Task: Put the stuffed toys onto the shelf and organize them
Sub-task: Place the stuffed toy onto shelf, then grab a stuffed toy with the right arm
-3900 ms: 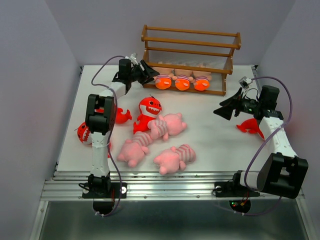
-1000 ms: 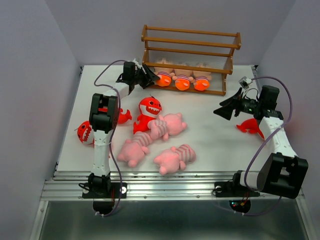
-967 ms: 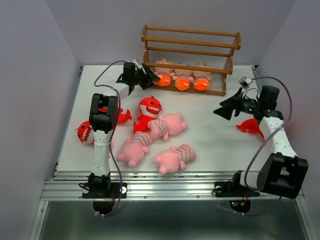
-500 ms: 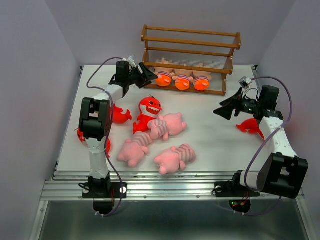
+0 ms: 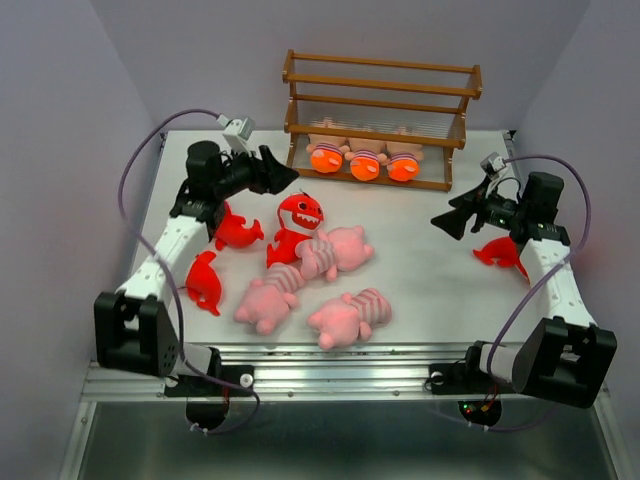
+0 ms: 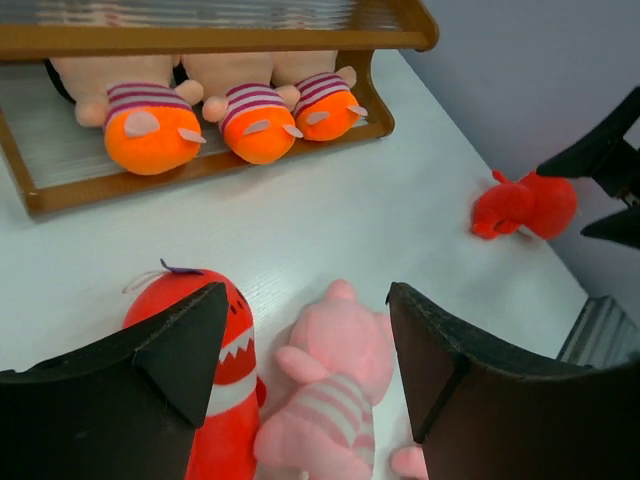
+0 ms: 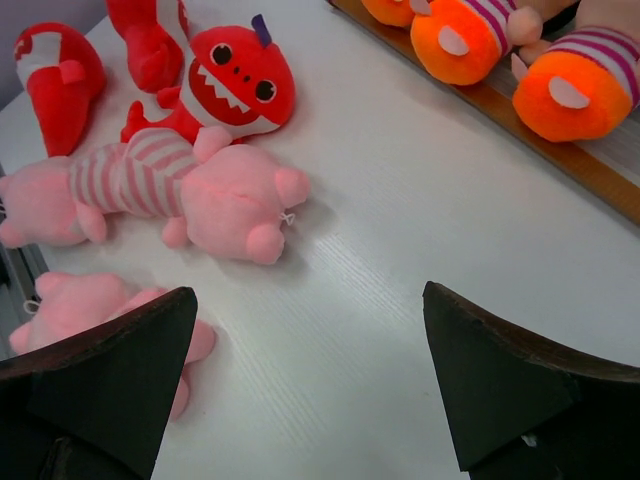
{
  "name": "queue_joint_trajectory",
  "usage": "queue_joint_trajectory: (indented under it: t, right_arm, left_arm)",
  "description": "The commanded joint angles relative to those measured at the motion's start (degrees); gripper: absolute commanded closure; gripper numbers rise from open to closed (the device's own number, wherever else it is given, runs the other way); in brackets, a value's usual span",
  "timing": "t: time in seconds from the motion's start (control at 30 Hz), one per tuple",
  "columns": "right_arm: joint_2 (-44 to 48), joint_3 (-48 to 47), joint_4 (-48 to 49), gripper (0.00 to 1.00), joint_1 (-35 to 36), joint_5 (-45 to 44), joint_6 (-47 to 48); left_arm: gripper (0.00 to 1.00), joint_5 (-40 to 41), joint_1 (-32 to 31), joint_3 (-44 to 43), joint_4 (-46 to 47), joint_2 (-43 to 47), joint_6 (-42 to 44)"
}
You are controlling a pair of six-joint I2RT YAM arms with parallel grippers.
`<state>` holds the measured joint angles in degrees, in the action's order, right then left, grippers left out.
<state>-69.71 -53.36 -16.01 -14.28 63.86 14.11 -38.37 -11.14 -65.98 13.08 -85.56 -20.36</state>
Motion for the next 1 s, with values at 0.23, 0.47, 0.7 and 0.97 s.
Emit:
queue_joint_trajectory:
  t: [0.23,0.47,0.7,0.97]
  right_arm:
    - [1.6,1.3,-20.9,0.0,2.2,14.9,39.2]
    - [-6.7,-6.6,-22.5,0.0,31.7,-14.2,41.4]
    - [-20.0,-14.3,-16.5,0.0,48.8,-30.6,41.4]
    - [-26.9,-14.4,-5.0,0.0,52.9,-47.6,39.1]
  left_arm:
    - [0.01,14.9,0.1,28.5,8.6,39.4,17.2]
    - [0.01,18.9,0.0,30.4,6.3,42.2,17.6]
    - [0.01,23.3,-0.1,28.2,1.1,38.1,20.1]
    - [0.01,24.0,-0.1,28.6,1.5,37.8,21.6]
